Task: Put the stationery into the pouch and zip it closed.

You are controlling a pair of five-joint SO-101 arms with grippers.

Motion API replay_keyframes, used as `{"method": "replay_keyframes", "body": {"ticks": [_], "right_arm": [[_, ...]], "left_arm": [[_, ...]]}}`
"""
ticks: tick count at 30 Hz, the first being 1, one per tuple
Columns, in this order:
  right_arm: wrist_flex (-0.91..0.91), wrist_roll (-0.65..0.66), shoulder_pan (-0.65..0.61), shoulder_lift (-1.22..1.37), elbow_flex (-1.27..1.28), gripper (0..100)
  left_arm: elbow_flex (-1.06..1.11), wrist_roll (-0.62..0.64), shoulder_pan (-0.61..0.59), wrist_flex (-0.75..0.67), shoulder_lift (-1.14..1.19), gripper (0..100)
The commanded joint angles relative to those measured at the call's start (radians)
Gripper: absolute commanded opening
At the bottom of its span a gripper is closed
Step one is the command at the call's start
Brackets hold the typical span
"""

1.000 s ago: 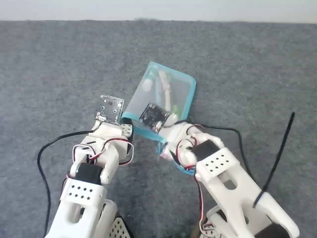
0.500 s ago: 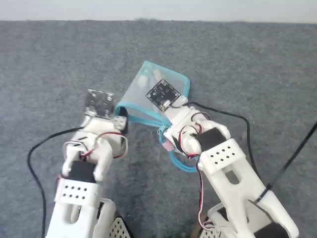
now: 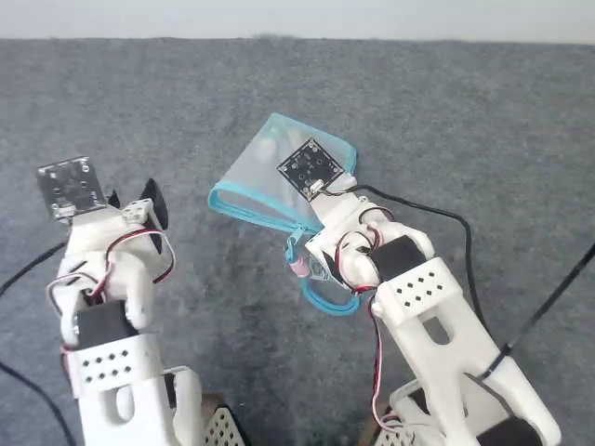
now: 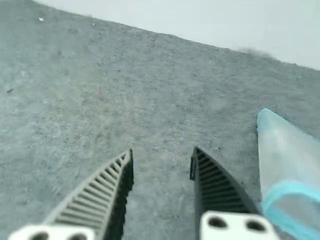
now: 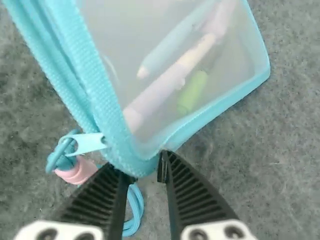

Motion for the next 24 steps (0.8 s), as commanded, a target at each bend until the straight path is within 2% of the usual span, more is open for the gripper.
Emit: {"method": "replay_keyframes", "body": {"ticks": [1,3,8,10,15,18,20,24], "right_arm": [[0.007,-0.038,0.018,-0.008,-0.055,0.6],[0.008,-0.066,0.044,-0.008,-0.087,0.6],[0.097,-0.095,0.107,-0.007,-0.226,0.6],[0.13,-0.115,0.107,-0.007,-0.267,0.6],[0.148,-0.127,0.102,-0.007,-0.276,0.6],[0.143,-0.124,0.091,-0.008,-0.249,0.6],[0.142,-0.12,0.056,-0.008,-0.227,0.6],[0.148,-0.117,-0.018,-0.018,-0.203,0.6]], "left_arm": [[-0.028,0.008,0.038,0.055,-0.008,18],[-0.015,-0.048,0.138,0.11,-0.014,18],[0.059,-0.264,0.471,0.124,-0.014,18],[0.085,-0.313,0.56,0.129,-0.014,18],[0.113,-0.376,0.675,0.149,-0.014,18],[0.119,-0.371,0.726,0.147,-0.014,18],[0.117,-0.365,0.729,0.127,-0.014,18],[0.143,-0.264,0.697,0.025,-0.014,25]]}}
